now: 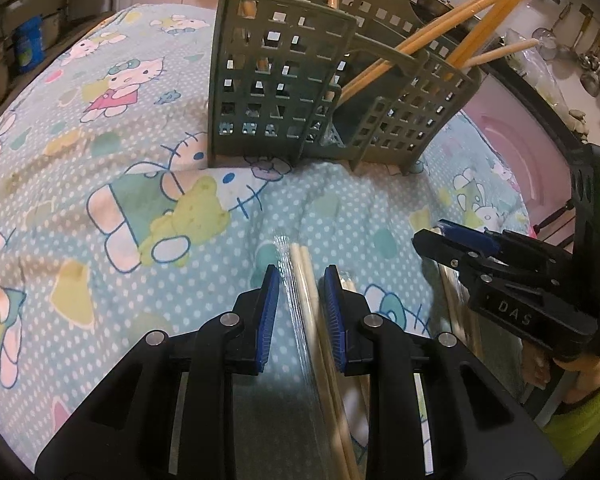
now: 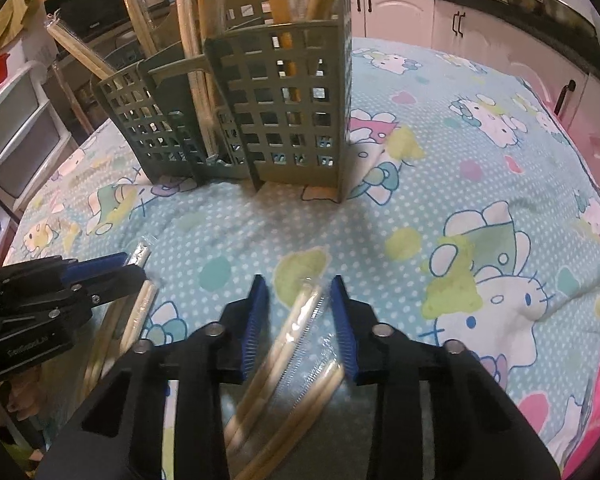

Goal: Organize utensils
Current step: 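Lower the right tool onto a chopstick and close while the left tool grasps another, then lift both held chopsticks and carry them above the green caddy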

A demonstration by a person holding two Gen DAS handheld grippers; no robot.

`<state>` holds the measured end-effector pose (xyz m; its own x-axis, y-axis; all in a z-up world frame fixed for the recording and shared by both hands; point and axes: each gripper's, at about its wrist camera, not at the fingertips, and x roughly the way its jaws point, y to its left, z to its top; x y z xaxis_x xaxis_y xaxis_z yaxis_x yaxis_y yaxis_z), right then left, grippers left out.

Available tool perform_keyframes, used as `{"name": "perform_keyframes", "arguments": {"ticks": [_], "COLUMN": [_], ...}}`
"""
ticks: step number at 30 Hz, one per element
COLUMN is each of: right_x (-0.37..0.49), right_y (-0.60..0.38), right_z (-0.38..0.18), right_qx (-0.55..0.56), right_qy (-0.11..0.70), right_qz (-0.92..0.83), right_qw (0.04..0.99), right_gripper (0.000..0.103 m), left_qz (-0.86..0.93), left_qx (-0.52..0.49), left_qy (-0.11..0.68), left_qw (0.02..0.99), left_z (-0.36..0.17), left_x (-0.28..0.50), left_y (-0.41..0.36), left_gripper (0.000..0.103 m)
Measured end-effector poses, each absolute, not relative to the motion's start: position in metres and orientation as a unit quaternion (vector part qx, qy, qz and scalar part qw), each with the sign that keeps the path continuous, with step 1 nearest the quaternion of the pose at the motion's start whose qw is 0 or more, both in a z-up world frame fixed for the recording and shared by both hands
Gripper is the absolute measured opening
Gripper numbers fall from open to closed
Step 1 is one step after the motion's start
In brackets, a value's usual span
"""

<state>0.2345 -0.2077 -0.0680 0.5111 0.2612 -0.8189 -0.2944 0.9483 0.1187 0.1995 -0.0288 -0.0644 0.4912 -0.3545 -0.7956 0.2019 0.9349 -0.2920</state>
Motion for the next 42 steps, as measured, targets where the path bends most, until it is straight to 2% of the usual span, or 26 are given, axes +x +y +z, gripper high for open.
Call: {"name": "perform_keyframes", "arguments": {"ticks": [4, 12, 15, 17, 20, 42], "right_x": [0.234, 0.231, 0.228, 0.226, 0.222, 0.176], "right_y": [-0.202, -0.196, -0.192, -0.19, -0.19, -0.18], "right_z": [-0.066, -0.06, -0.055, -0.05, -0.044, 0.028], "right_qx": [-0.023, -0.011, -0.007, -0.006, -0.001, 0.02], "right_qy": [0.466, 0.459, 0.453, 0.447, 0.441, 0.355], "right_qz": [0.163, 0.177, 0.185, 0.189, 0.194, 0.238], "right_qw": [0.869, 0.871, 0.872, 0.874, 0.876, 0.904], "right_gripper": [0.017, 0.009, 0.008, 0.008, 0.008, 0.006], "left_qz": [-0.16, -0.156, -0.156, -0.152, -0.151, -0.145], "left_qx": [-0.079, -0.071, -0.067, -0.062, -0.062, -0.106], "left_qy": [0.48, 0.483, 0.483, 0.482, 0.479, 0.351], "left_qw": [0.859, 0.859, 0.859, 0.861, 0.862, 0.919], "left_z": [-0.064, -0.065, -0.064, -0.063, -0.062, 0.026], "left_x": [0.207, 0.219, 0.224, 0.226, 0.226, 0.183], "left_y": [-0.031, -0.037, -0.04, -0.041, -0.039, 0.014], "left_gripper": [0.017, 0.017, 0.017, 0.008, 0.003, 0.002]}}
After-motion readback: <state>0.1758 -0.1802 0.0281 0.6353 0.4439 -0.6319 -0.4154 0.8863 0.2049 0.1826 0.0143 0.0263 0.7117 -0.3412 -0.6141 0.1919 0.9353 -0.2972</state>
